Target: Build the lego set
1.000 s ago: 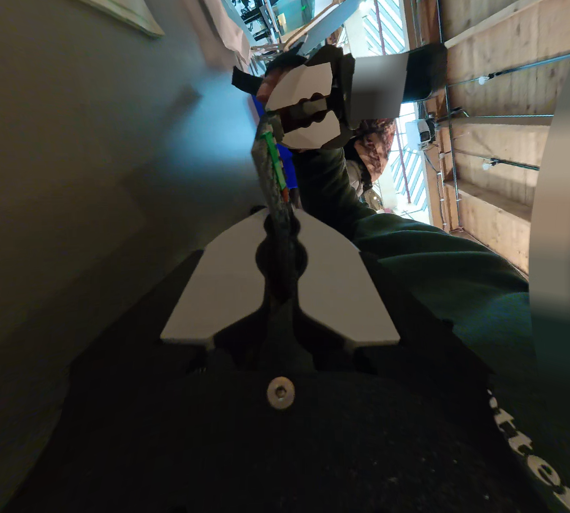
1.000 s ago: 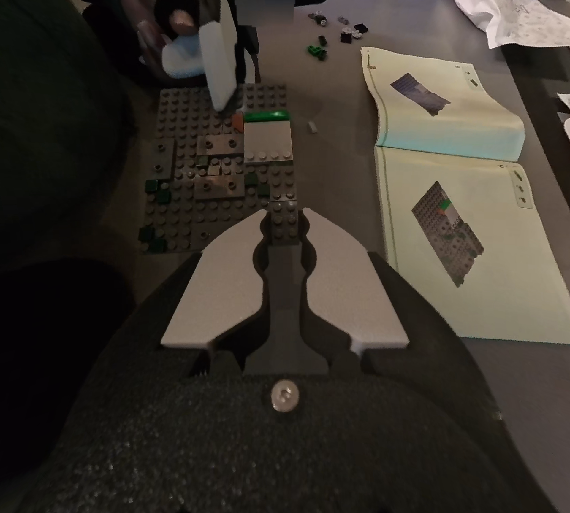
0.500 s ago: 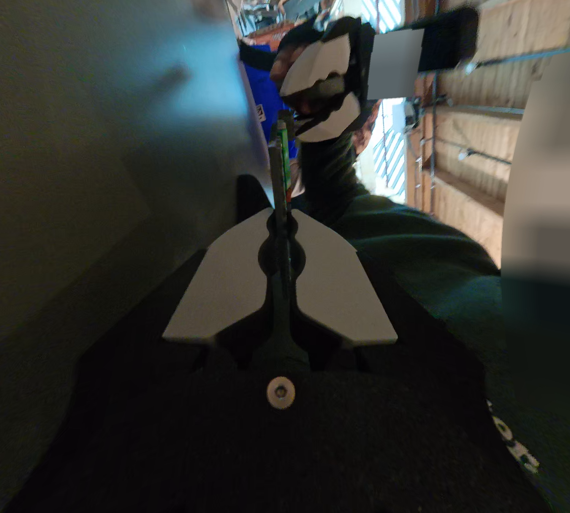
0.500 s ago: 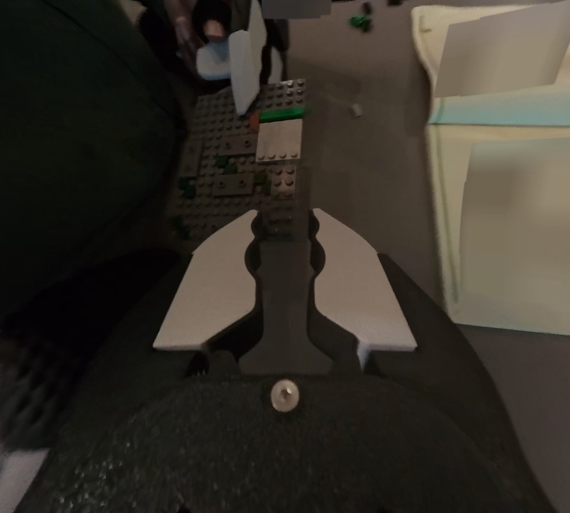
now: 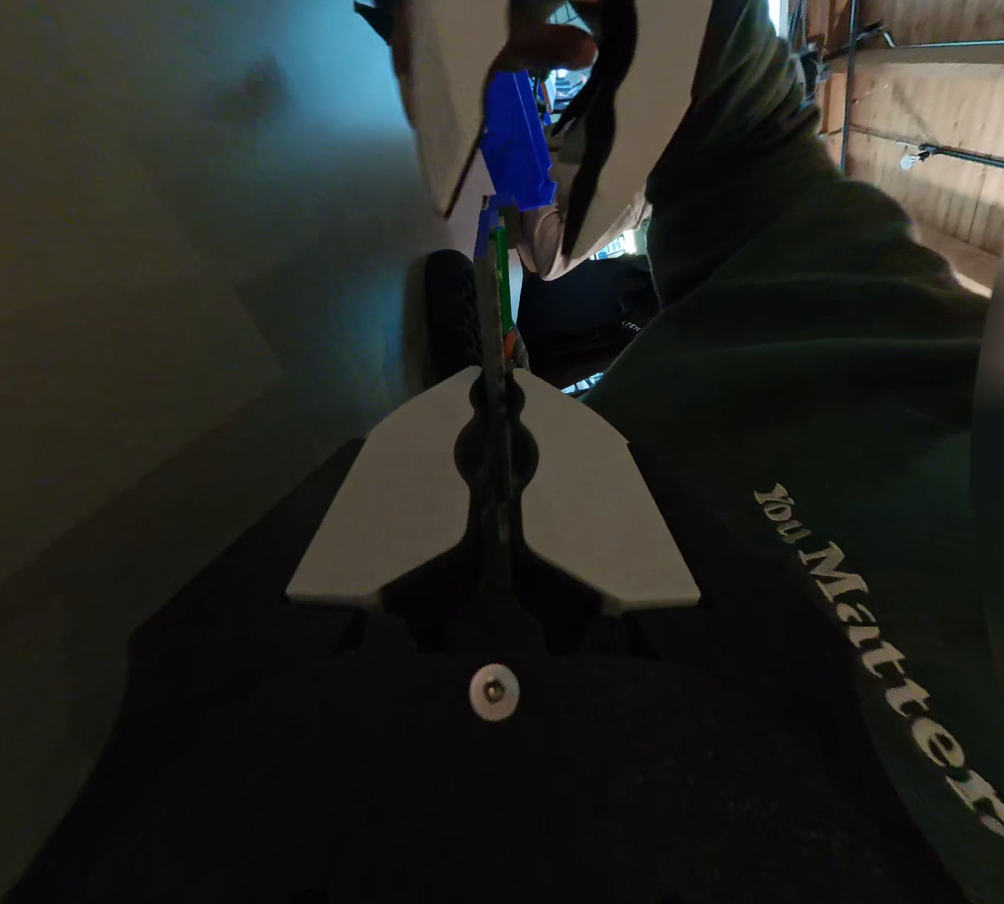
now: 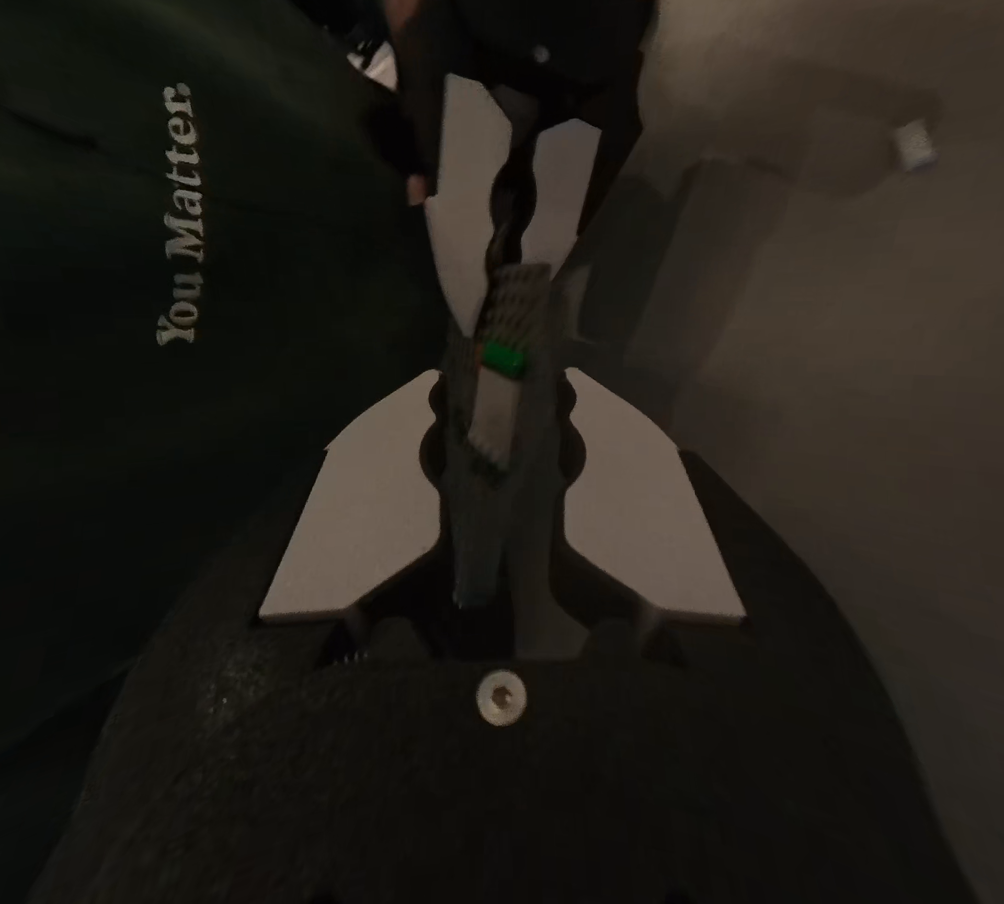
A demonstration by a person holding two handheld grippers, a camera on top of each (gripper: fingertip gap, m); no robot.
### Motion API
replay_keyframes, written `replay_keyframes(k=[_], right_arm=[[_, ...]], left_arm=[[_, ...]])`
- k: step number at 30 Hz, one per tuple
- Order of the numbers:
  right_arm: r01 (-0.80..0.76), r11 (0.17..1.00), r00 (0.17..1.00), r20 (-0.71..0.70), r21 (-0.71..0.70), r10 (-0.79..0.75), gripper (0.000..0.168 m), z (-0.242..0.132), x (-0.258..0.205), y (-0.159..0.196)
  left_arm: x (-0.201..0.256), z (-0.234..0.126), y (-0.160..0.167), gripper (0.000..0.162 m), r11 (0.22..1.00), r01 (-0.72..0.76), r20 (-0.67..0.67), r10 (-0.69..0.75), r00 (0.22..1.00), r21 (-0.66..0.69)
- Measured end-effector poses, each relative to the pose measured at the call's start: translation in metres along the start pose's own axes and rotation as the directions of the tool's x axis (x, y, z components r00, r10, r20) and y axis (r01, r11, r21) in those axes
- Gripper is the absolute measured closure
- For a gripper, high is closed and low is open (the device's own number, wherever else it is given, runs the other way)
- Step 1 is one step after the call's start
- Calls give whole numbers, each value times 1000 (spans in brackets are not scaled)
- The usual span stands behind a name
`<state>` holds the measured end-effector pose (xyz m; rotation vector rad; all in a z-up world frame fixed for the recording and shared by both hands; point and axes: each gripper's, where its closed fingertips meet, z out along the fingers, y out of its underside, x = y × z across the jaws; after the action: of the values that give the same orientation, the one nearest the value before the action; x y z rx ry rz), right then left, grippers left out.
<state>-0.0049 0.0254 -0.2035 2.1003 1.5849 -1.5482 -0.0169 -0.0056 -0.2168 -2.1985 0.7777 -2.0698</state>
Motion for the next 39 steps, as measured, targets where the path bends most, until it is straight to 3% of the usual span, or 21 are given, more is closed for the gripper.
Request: replay_keyframes(k=[3, 13, 27, 39], right_arm=[[-18, 998, 998, 51, -67, 22, 133, 11, 4, -2], [-43, 996, 991, 127, -74, 52, 154, 20, 4, -2], [30, 998, 983, 183, -59, -19, 157, 22, -13, 0], [41, 999, 983, 180, -33, -34, 161, 30, -18, -1]], left_arm=[[-2, -2, 1, 157, 1000, -3, 13, 3, 1000, 6], [-3, -5, 4, 157, 1000, -26, 25, 26, 999, 4], [11, -4, 11, 156, 1000, -6, -69, 5, 998, -11], [13, -9, 21, 155, 993, -107, -18, 106, 994, -53]])
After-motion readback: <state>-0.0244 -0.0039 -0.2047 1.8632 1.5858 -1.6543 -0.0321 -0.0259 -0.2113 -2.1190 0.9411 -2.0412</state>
